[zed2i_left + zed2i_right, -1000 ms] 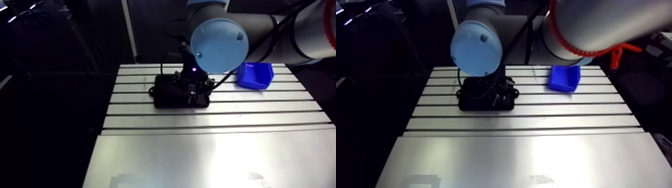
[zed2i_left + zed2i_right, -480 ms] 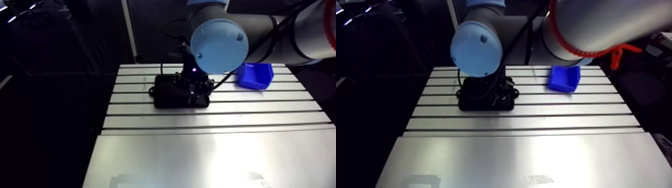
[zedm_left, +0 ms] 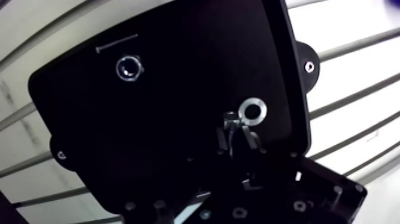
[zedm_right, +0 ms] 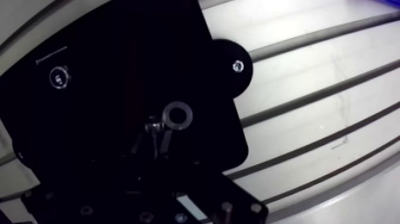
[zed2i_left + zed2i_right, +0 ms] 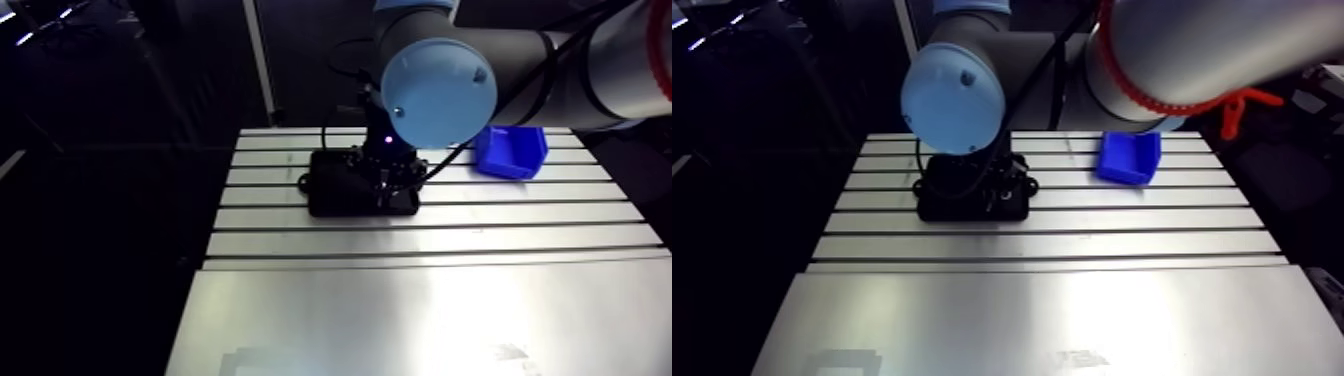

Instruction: Pick up the M10 bolt from the tray and put it into the blue bin.

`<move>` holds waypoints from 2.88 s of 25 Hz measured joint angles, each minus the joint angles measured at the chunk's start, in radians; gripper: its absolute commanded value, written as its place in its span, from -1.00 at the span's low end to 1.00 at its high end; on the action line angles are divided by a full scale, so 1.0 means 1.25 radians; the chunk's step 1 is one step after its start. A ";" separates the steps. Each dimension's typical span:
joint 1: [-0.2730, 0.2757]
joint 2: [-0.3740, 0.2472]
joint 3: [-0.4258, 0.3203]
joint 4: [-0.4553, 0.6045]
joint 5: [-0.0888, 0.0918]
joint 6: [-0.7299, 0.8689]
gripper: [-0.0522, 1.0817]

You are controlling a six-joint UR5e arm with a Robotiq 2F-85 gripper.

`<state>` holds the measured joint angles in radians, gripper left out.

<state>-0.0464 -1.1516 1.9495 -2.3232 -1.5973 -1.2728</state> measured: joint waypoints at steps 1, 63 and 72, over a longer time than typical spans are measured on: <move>0.000 0.000 0.000 -0.001 0.000 0.000 0.46; -0.007 -0.181 -0.172 0.253 -0.006 -0.174 0.96; -0.053 -0.221 -0.202 0.341 0.011 -0.500 0.96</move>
<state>-0.1126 -1.4275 1.6967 -1.8966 -1.5840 -1.8974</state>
